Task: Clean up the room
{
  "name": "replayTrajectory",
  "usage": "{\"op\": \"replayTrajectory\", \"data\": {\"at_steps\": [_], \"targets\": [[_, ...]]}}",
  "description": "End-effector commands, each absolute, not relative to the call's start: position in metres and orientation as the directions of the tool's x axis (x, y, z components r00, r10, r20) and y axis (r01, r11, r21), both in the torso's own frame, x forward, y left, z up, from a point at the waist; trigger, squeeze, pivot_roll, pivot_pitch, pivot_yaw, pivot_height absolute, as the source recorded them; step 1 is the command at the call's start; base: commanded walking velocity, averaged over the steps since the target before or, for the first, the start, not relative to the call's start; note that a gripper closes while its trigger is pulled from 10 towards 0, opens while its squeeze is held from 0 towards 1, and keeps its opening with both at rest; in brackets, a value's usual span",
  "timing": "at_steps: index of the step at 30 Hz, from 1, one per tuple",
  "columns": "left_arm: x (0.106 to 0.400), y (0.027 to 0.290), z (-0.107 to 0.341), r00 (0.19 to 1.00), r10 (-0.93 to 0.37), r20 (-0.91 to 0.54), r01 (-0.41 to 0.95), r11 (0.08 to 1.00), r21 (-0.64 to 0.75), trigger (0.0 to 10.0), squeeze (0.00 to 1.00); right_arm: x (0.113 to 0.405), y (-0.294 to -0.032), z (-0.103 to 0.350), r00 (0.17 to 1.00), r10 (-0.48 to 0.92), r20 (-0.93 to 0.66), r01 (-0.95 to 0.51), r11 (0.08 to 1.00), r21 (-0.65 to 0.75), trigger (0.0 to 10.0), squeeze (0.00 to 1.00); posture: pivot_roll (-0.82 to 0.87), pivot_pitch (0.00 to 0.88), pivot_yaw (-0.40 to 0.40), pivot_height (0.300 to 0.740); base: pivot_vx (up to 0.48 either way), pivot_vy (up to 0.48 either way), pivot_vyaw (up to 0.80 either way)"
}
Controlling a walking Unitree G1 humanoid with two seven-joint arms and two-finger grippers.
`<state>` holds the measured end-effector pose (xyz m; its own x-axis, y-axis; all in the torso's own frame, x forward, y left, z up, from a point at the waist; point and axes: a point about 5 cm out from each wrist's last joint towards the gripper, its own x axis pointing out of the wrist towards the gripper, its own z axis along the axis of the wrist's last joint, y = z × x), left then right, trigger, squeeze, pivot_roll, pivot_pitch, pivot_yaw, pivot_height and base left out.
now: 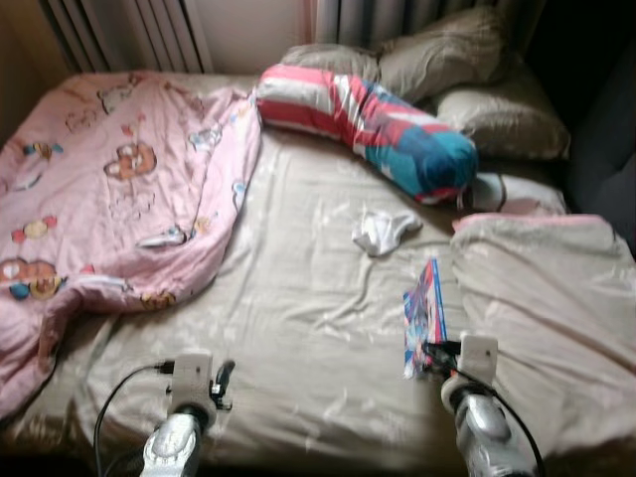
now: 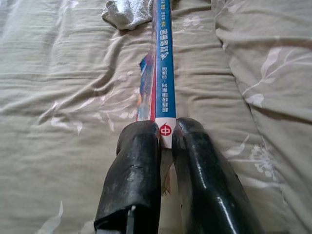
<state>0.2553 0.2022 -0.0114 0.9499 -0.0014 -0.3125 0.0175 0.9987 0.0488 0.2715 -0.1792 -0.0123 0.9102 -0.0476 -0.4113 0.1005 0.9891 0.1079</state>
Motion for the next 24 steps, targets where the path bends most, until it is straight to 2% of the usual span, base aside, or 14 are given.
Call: {"op": "replayTrajectory", "data": {"at_steps": [1,14,18,24], "targets": [[0.251,0.205,-0.014,0.945,0.01,-0.326,0.007,0.999,0.051,10.0,0.0,0.274,-0.18,-0.009,0.918,-0.049,-0.393,0.097,0.99,0.103,10.0,0.0,-0.05,0.146,-0.007,0.671,0.0,0.0,0.0],[0.253,0.205,-0.013,0.947,0.006,-0.323,0.012,0.998,0.055,10.0,0.0,0.295,-0.185,0.004,0.91,-0.056,-0.411,0.095,0.993,0.075,10.0,0.0,-0.04,0.14,0.003,0.671,0.0,0.0,0.0],[0.254,0.205,-0.012,0.947,0.006,-0.322,0.015,0.998,0.063,10.0,0.0,0.299,-0.185,0.009,0.923,-0.065,-0.38,0.105,0.991,0.087,10.0,0.0,-0.04,0.138,0.006,0.652,0.0,0.0,0.0],[0.254,0.206,-0.012,0.947,0.005,-0.323,0.017,0.998,0.064,10.0,0.0,0.3,-0.184,0.011,0.925,-0.053,-0.376,0.097,0.99,0.098,10.0,0.0,-0.04,0.133,0.012,0.652,0.0,0.0,0.0]]}}
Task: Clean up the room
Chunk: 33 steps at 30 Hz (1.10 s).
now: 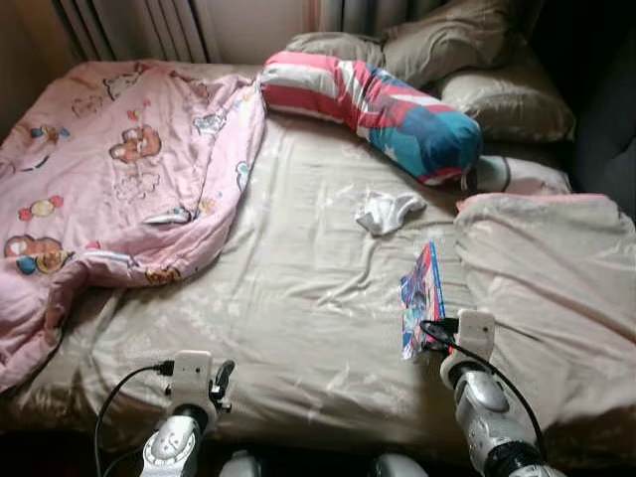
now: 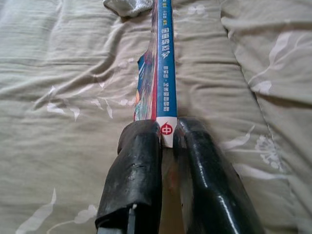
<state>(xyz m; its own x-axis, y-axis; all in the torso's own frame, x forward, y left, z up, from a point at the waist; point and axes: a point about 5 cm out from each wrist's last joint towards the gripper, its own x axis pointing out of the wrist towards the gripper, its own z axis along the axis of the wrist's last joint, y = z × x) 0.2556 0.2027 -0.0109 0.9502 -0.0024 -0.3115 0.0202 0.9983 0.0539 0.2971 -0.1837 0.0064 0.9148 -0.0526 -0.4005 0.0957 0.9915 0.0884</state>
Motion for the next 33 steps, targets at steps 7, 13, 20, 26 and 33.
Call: {"op": "replayTrajectory", "data": {"at_steps": [7,13,20,26,33], "targets": [[0.254,0.207,-0.012,0.946,-0.003,-0.323,0.026,0.997,0.068,10.0,0.0,0.308,-0.179,0.013,0.909,0.032,-0.415,0.052,0.981,0.187,10.0,0.0,-0.03,0.129,0.024,0.652,0.0,0.0,0.0],[0.254,0.208,-0.011,0.946,-0.004,-0.323,0.029,0.997,0.072,10.0,0.0,0.315,-0.177,0.021,0.918,0.075,-0.389,0.013,0.975,0.22,10.0,0.0,-0.03,0.134,0.028,0.652,0.0,0.0,0.0],[0.254,0.209,-0.011,0.945,-0.009,-0.328,0.036,0.996,0.077,10.0,0.0,0.306,-0.189,0.009,0.874,0.037,-0.485,0.049,0.985,0.163,10.0,0.0,-0.03,0.148,0.043,0.652,0.0,0.0,0.0],[0.254,0.206,-0.013,0.941,-0.022,-0.337,0.05,0.996,0.075,10.0,0.0,0.3,-0.204,0.004,0.85,-0.007,-0.527,0.081,0.99,0.117,10.0,0.0,-0.05,0.16,0.055,0.652,0.0,0.0,0.0],[0.257,0.205,-0.011,0.942,-0.031,-0.335,0.059,0.995,0.075,10.0,0.0,0.299,-0.216,0.005,0.838,-0.071,-0.541,0.129,0.989,0.07,10.0,0.0,-0.04,0.167,0.063,0.652,0.0,0.0,0.0]]}}
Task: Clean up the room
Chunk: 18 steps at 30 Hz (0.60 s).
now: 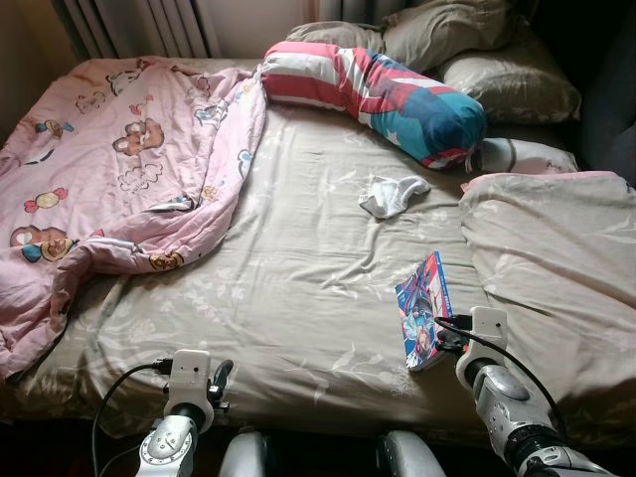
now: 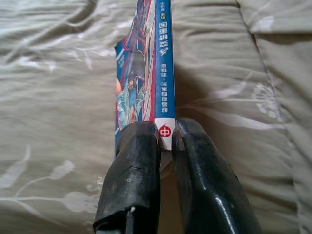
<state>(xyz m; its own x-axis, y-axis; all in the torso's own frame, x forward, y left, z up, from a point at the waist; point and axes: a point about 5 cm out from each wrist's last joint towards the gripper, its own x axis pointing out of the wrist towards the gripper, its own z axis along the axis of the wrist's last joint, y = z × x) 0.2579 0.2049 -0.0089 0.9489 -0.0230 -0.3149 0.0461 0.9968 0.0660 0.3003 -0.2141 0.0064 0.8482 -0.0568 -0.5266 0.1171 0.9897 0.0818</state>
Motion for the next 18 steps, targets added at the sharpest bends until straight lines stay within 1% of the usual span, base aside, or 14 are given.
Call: {"op": "replayTrajectory", "data": {"at_steps": [1,5,6,9,10,13,14,16,17,18], "targets": [[0.257,0.205,-0.011,0.942,-0.032,-0.335,0.06,0.995,0.075,10.0,0.0,0.299,-0.217,0.005,0.837,-0.081,-0.541,0.134,0.989,0.06,10.0,0.0,-0.04,0.168,0.063,0.652,0.0,0.0,0.0],[0.258,0.204,-0.011,0.94,-0.04,-0.338,0.069,0.995,0.074,10.0,0.0,0.298,-0.224,0.005,0.834,-0.116,-0.54,0.161,0.986,0.038,10.0,0.0,-0.04,0.171,0.066,0.652,0.0,0.0,0.0],[0.259,0.202,-0.01,0.941,-0.042,-0.337,0.07,0.995,0.072,10.0,0.0,0.297,-0.226,0.006,0.835,-0.121,-0.538,0.167,0.985,0.037,10.0,0.05,-0.04,0.171,0.067,0.652,0.0,0.0,0.0],[0.259,0.202,-0.01,0.941,-0.042,-0.336,0.07,0.995,0.071,10.0,0.0,0.297,-0.226,0.006,0.835,-0.123,-0.537,0.169,0.985,0.037,10.0,0.05,-0.04,0.171,0.067,0.652,0.0,0.0,0.0],[0.259,0.201,-0.01,0.941,-0.044,-0.335,0.071,0.995,0.07,10.0,0.0,0.297,-0.228,0.006,0.835,-0.137,-0.532,0.179,0.984,0.027,10.0,1.0,-0.05,0.171,0.067,0.652,0.0,0.0,0.0],[0.261,0.2,-0.009,0.941,-0.047,-0.335,0.073,0.995,0.066,10.0,0.0,0.297,-0.235,0.009,0.836,-0.179,-0.519,0.212,0.977,0.003,10.0,1.0,-0.05,0.17,0.065,0.652,0.0,0.0,0.0],[0.261,0.199,-0.009,0.941,-0.047,-0.335,0.072,0.995,0.064,10.0,0.0,0.297,-0.241,0.011,0.833,-0.218,-0.509,0.244,0.97,-0.015,10.0,0.97,-0.05,0.168,0.063,0.652,0.0,0.0,0.0],[0.261,0.199,-0.009,0.941,-0.047,-0.335,0.072,0.995,0.064,10.0,0.0,0.297,-0.242,0.011,0.831,-0.23,-0.507,0.253,0.967,-0.024,10.0,0.97,-0.05,0.168,0.063,0.652,0.0,0.0,0.0],[0.261,0.199,-0.009,0.941,-0.047,-0.335,0.072,0.995,0.064,10.0,0.0,0.296,-0.245,0.011,0.826,-0.247,-0.506,0.269,0.963,-0.032,10.0,0.85,-0.05,0.168,0.063,0.652,0.0,0.0,0.0],[0.261,0.199,-0.009,0.941,-0.047,-0.335,0.072,0.995,0.063,10.0,0.0,0.295,-0.248,0.011,0.821,-0.266,-0.505,0.287,0.957,-0.038,10.0,0.55,-0.04,0.168,0.062,0.652,0.0,0.0,0.0]]}}
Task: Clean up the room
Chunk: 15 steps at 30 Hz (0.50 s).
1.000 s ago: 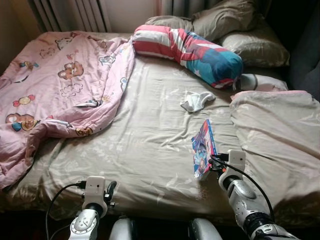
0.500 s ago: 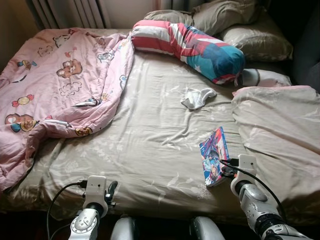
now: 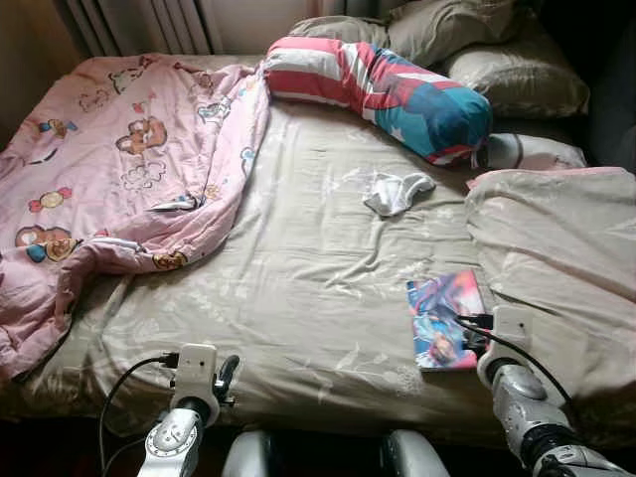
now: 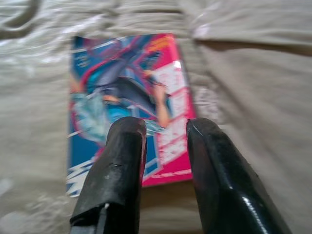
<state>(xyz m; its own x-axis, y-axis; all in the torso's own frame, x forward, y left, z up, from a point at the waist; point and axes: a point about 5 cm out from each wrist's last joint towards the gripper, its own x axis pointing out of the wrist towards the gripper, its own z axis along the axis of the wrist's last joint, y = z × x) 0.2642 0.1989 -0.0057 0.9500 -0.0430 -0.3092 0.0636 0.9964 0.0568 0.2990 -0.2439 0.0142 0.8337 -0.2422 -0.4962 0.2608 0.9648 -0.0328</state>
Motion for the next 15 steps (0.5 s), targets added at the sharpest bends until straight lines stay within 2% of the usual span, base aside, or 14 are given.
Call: {"op": "replayTrajectory", "data": {"at_steps": [1,2,3,9,15], "targets": [[0.261,0.199,-0.009,0.941,-0.047,-0.334,0.072,0.995,0.062,10.0,0.0,0.293,-0.25,0.011,0.815,-0.284,-0.506,0.305,0.951,-0.042,10.0,0.13,-0.04,0.168,0.062,0.652,0.0,0.0,0.0],[0.261,0.198,-0.009,0.941,-0.048,-0.334,0.072,0.995,0.062,10.0,0.0,0.292,-0.254,0.01,0.806,-0.305,-0.507,0.326,0.944,-0.048,10.0,0.04,-0.04,0.166,0.061,0.652,0.0,0.0,0.0],[0.261,0.198,-0.009,0.941,-0.048,-0.334,0.073,0.995,0.061,10.0,0.0,0.29,-0.256,0.01,0.8,-0.319,-0.509,0.341,0.939,-0.053,10.0,0.0,-0.04,0.166,0.061,0.652,0.0,0.0,0.0],[0.261,0.198,-0.01,0.94,-0.051,-0.337,0.076,0.995,0.061,10.0,0.0,0.292,-0.253,0.012,0.834,-0.292,-0.469,0.317,0.948,-0.028,10.0,0.0,-0.05,0.163,0.06,0.652,0.0,0.0,0.0],[0.261,0.197,-0.01,0.941,-0.047,-0.336,0.071,0.996,0.061,10.0,0.0,0.285,-0.222,0.001,0.896,-0.155,-0.416,0.198,0.978,0.062,10.0,0.0,-0.05,0.151,0.051,0.652,0.0,0.0,0.0]]}}
